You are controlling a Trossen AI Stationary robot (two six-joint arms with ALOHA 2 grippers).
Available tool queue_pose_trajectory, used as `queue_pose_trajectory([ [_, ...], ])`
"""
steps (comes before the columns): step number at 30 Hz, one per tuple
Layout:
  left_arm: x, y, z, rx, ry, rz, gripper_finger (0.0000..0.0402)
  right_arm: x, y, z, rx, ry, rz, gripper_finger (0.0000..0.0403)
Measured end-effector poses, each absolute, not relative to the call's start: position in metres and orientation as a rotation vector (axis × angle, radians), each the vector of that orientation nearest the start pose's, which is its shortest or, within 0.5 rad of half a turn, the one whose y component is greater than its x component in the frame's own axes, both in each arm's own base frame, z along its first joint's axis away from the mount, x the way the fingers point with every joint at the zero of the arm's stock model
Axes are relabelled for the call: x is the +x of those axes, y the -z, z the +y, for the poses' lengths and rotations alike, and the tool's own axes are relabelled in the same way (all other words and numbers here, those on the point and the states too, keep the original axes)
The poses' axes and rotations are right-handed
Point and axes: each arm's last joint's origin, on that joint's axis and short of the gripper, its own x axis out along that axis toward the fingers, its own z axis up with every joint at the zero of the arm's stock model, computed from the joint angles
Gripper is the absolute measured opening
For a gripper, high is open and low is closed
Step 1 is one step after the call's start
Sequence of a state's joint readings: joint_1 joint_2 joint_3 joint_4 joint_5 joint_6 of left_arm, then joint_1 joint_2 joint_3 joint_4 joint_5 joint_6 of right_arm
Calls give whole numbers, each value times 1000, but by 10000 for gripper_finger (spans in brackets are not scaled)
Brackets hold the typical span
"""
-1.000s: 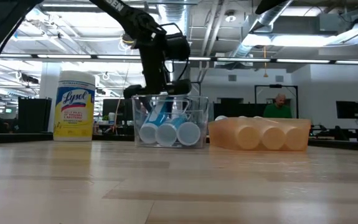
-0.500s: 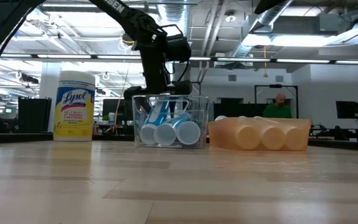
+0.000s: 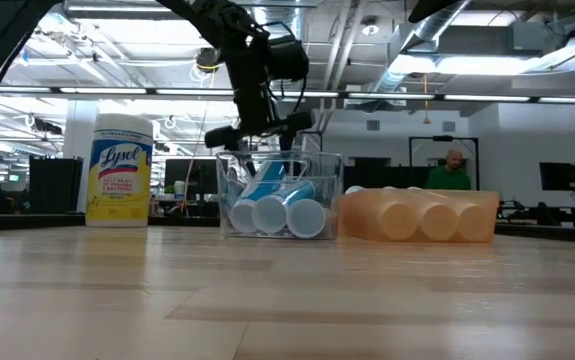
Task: Pick & place silicon tubes, Sealant and Lysol wipes
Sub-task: Put the blue sealant into the transparent bin
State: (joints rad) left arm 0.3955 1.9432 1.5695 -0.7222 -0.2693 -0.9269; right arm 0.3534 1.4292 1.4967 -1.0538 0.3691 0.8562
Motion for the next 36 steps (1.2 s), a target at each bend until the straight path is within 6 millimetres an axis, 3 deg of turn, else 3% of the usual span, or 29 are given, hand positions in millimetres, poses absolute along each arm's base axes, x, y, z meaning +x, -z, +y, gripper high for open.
queue_pose_trajectory([
  [7, 377, -248, 164, -839, -1089, 731, 282, 262, -362, 85, 444, 399, 835, 377],
  [13, 383, -278, 171, -744, -1105, 623, 282, 262, -362, 85, 427, 396, 835, 377],
  [19, 382, -297, 193, -624, -1142, 507, 282, 262, -362, 85, 419, 407, 826, 377],
  [27, 376, -284, 224, -721, -1073, 531, 280, 262, -362, 85, 419, 408, 827, 377],
  [36, 387, -260, 212, -744, -1047, 650, 279, 263, -362, 81, 419, 428, 830, 377],
])
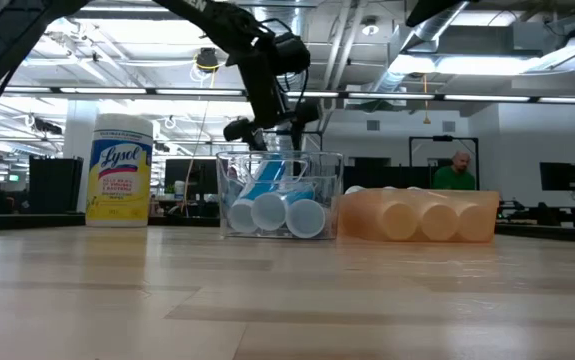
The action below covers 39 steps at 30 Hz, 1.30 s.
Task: Pick & place silicon tubes, Sealant and Lysol wipes
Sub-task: Put the blue sealant into the transparent bin, then return to Home Position
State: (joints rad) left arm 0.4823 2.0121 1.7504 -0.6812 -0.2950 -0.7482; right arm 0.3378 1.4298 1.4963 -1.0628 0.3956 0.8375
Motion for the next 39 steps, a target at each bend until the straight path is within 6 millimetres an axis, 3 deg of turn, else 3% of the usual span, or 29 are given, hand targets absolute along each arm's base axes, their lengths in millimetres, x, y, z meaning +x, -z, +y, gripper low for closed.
queue_pose_trajectory([
  [7, 393, -250, 205, -764, -1040, 683, 279, 263, -362, 80, 417, 428, 833, 377],
  [17, 386, -268, 202, -764, -1035, 637, 279, 263, -362, 80, 393, 418, 837, 377],
  [21, 374, -296, 188, -734, -1013, 625, 279, 263, -362, 80, 383, 415, 838, 377],
  [28, 340, -350, 137, -527, -985, 686, 279, 257, -360, 77, 264, 436, 882, 377],
  [33, 314, -382, 101, -454, -982, 660, 279, 237, -364, 67, 166, 547, 907, 377],
  [39, 285, -414, 61, -410, -906, 588, 279, 199, -387, 58, 63, 635, 783, 377],
])
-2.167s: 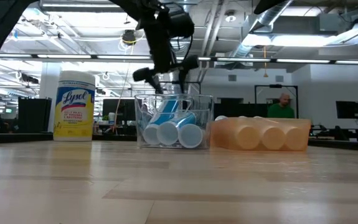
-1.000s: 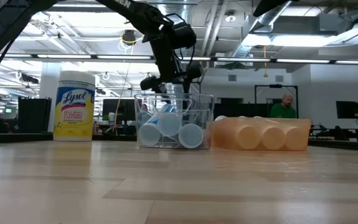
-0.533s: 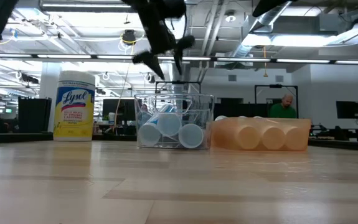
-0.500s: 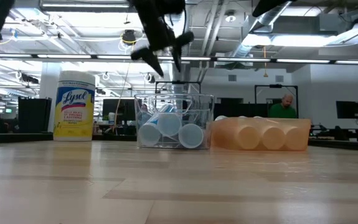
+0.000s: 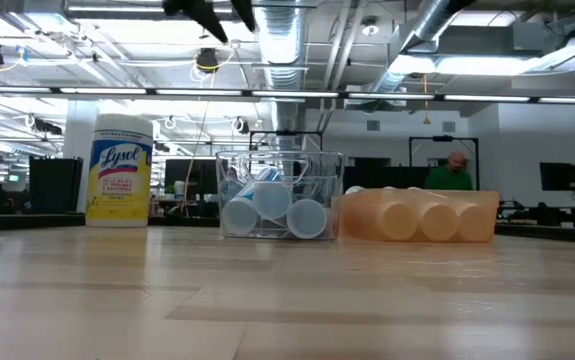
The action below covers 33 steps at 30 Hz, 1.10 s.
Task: Pick & place silicon tubes, Sealant and Lysol wipes
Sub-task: Return to Home Position
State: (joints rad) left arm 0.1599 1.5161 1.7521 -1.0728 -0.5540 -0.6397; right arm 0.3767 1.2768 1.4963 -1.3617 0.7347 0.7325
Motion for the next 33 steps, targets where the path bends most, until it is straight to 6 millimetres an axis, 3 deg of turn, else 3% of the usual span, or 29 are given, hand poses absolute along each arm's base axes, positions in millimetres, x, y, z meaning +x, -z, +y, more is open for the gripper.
queue_pose_trajectory([
  [8, 250, -440, 30, -358, -873, 500, 269, 140, -415, 47, 42, 543, 666, 377],
  [13, 226, -431, 20, -385, -897, 457, 254, 109, -419, 39, 55, 472, 614, 377],
  [21, 193, -385, 6, -469, -906, 389, 238, 74, -371, 25, 219, 459, 543, 377],
  [28, 193, -335, -14, -449, -819, 353, 236, 67, -313, 24, 336, 432, 488, 377],
  [33, 196, -308, -22, -445, -823, 360, 236, 58, -286, 19, 390, 429, 579, 377],
])
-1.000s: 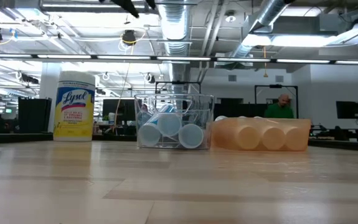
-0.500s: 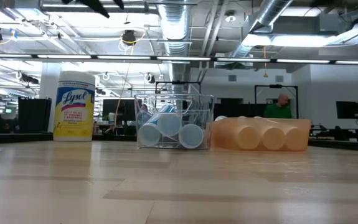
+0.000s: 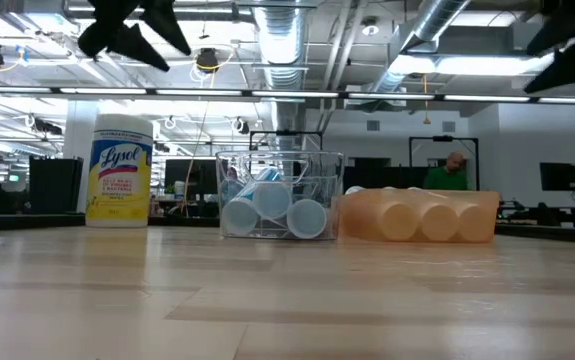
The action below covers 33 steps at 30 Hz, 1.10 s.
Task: Pick & place silicon tubes, Sealant and Lysol wipes
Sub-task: Return to Home Position
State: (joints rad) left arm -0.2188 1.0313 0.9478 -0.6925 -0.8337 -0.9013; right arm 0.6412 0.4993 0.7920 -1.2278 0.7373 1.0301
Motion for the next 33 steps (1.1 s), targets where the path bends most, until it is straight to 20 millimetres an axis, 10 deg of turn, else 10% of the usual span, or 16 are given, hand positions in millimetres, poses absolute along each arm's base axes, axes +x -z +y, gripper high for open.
queue_pose_trajectory([
  [11, 204, -296, -29, -387, -767, 442, 236, 52, -291, 20, 321, 173, 507, 377],
  [22, 170, -267, -31, -380, -367, 127, 236, 24, -302, 0, 321, -117, 249, 377],
  [33, 146, -224, -25, -394, -305, 25, 236, 31, -264, 12, 345, -264, 194, 377],
])
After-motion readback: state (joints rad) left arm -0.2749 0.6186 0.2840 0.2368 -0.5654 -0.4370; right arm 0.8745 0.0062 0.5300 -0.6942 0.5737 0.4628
